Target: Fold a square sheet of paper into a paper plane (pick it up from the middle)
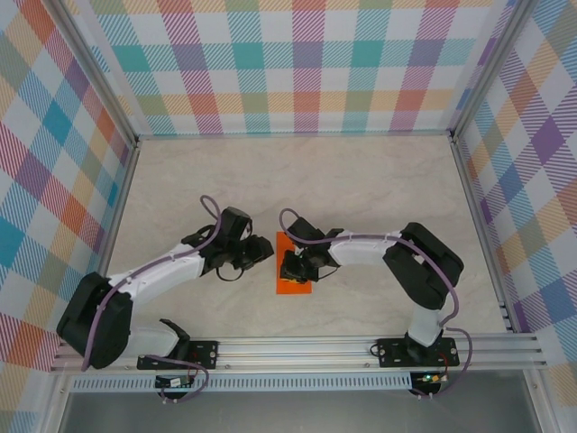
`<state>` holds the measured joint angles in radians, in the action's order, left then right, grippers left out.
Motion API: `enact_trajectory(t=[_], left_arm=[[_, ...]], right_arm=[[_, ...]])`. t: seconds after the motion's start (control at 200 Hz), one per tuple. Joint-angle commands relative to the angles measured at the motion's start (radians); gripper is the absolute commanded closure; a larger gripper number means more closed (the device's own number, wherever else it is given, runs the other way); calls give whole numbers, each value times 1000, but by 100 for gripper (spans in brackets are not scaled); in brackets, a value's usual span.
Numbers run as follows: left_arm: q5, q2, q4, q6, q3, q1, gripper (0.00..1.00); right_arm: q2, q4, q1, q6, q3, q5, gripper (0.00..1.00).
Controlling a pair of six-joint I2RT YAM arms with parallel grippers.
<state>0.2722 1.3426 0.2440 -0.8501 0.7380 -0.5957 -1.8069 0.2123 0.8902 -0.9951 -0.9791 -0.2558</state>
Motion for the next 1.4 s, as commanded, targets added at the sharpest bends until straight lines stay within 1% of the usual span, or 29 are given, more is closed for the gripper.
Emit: enact_trajectory(t=[0.0,0.065,0.12,0.28,0.37,0.41,0.455,0.535,0.55,0.595,0.68,0.735,0.87,0.98,1.16,1.4], left_arm=[[35,80,-45,10,43,-9,69],[42,110,-57,-1,56,-11,70],[38,124,-55,-8,63,-12,70],[31,141,-61,-11,70,-12,69],[44,165,-63,-3,91,-12,69],[48,177,-61,0,101,-13,69],[51,187,-66,4,110,-13,69],[62,203,-82,5,124,-13,69],[65,207,-84,5,129,-12,69],[74,221,-87,8,143,-13,69],[89,254,-93,17,168,-13,69],[96,274,-92,21,180,-14,69],[111,325,-81,39,218,-13,70],[86,346,-61,51,229,-12,70],[99,411,-60,71,254,-10,70],[55,455,-22,90,256,-9,72]], right_arm=[[61,-48,9,2,27,-7,81],[121,-20,13,14,37,37,81],[180,11,15,19,54,93,78],[353,121,15,1,123,317,76],[422,127,15,-25,177,438,69],[438,110,13,-23,203,465,69],[448,92,13,3,222,455,69],[444,171,1,-19,203,420,69],[445,170,1,-22,204,413,67],[439,125,1,-22,225,372,63],[415,65,0,-34,245,300,62],[396,25,-1,-61,264,258,58],[350,-46,0,-84,278,180,59],[337,-54,0,-105,284,178,58],[313,-37,-2,-109,278,188,54],[259,-54,-16,-108,253,184,55]])
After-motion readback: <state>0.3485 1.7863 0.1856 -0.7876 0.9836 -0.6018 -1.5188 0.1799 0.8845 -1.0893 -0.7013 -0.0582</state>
